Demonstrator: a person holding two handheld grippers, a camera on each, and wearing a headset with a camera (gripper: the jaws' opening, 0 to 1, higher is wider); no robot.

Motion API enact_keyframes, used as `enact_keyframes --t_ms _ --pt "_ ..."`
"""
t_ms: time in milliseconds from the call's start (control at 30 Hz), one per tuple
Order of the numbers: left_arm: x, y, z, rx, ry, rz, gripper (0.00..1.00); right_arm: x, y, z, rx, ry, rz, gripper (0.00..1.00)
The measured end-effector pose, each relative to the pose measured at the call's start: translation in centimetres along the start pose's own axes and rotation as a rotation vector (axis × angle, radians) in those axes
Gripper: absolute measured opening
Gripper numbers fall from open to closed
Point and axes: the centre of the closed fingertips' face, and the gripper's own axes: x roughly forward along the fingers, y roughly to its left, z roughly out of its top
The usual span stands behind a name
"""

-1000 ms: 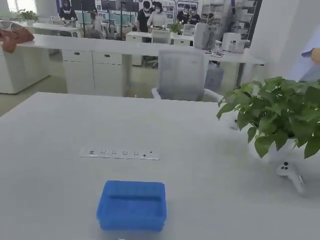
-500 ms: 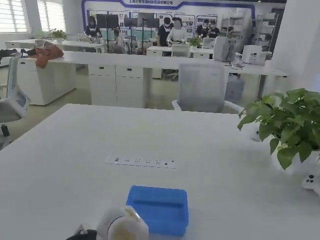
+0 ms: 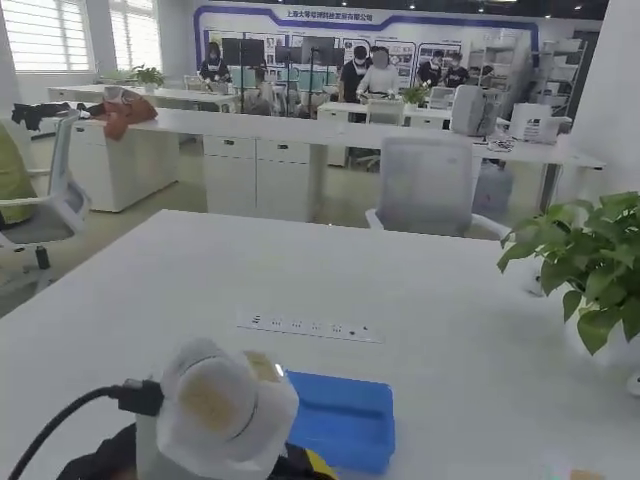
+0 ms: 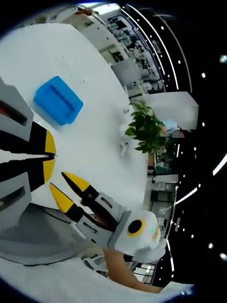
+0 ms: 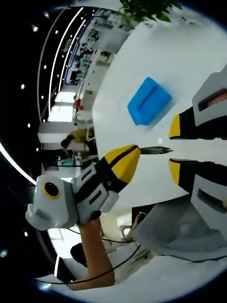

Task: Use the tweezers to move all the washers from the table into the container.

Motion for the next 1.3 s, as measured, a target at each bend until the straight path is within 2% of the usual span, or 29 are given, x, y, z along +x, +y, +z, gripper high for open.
enact_keyframes --t_ms 100,133,167,267,333,400,433,567,600,700,800,833,933,967,1033,1067,1133,1200,1233,1267,1300 --pt "-0.6 -0.7 1.5 0.018 -0.036 -0.035 0.0 0.5 0.2 0.3 -0.031 0.017 0.027 0.15" --pt "-1.0 -1.4 2.3 0.039 -0.065 -0.074 0.0 0.5 0.2 0.6 -0.053 0.018 0.032 0.15" --pt "-1.1 -1.7 2.6 0.05 -0.072 -0.097 0.0 0.5 0.1 0.8 -0.063 0.015 0.036 0.14" --pt "-1.8 -2.4 3.6 0.067 -0.075 -0.145 0.0 0.4 0.5 1.6 -0.11 0.023 0.079 0.15" --pt "-2.0 -2.8 4.0 0.089 -0.06 -0.177 0.0 0.2 0.6 1.8 -0.159 0.035 0.091 0.15" --pt "-2.2 -3.6 4.1 0.122 -0.04 -0.222 0.0 0.1 0.9 2.1 -0.185 0.038 0.112 0.14" --pt "-2.2 -3.5 4.2 0.137 -0.037 -0.216 0.0 0.0 1.0 2.1 -0.186 0.043 0.118 0.14" --pt "-2.3 -4.1 4.3 0.198 -0.007 -0.25 0.0 -0.1 1.9 2.0 -0.237 0.07 0.173 0.08" --pt "-2.3 -4.4 4.1 0.222 0.014 -0.27 0.0 -0.1 2.1 1.9 -0.245 0.076 0.181 0.07" --pt "-2.4 -4.8 3.9 0.254 0.034 -0.297 0.0 -0.1 2.5 1.7 -0.269 0.092 0.204 0.07" --pt "-2.5 -5.0 3.8 0.305 0.038 -0.327 0.0 -0.1 2.8 1.7 -0.261 0.097 0.232 0.06" --pt "-2.6 -5.4 3.7 0.347 0.033 -0.353 0.0 -0.1 2.9 1.7 -0.252 0.099 0.242 0.06" --pt "-2.7 -5.3 3.2 0.351 0.03 -0.347 0.0 0.1 3.1 1.5 -0.231 0.108 0.257 0.04" --pt "-2.6 -5.2 3.3 0.338 0.014 -0.339 0.0 0.1 3.0 1.5 -0.222 0.106 0.256 0.03" --pt "-2.5 -4.7 3.7 0.277 -0.046 -0.296 0.0 0.3 2.6 1.6 -0.196 0.095 0.24 0.03" --pt "-2.5 -4.1 3.8 0.236 -0.085 -0.255 0.0 0.4 2.5 1.7 -0.183 0.087 0.236 0.03" --pt "-2.6 -3.5 4.0 0.191 -0.135 -0.208 0.0 0.6 2.1 2.0 -0.133 0.072 0.221 0.02" --pt "-2.8 -2.5 4.0 0.102 -0.189 -0.137 0.02 1.1 1.8 1.9 -0.116 0.081 0.204 0.02" --pt "-3.0 -2.2 4.0 0.081 -0.213 -0.118 0.06 1.4 1.6 1.8 -0.106 0.081 0.198 0.02" --pt "-3.3 -1.3 4.0 0.035 -0.254 -0.059 0.1 1.6 1.4 1.7 -0.095 0.083 0.19 0.02" --pt "-3.5 -0.8 3.8 0.006 -0.276 -0.02 0.14 1.9 1.3 1.6 -0.088 0.081 0.186 0.02"
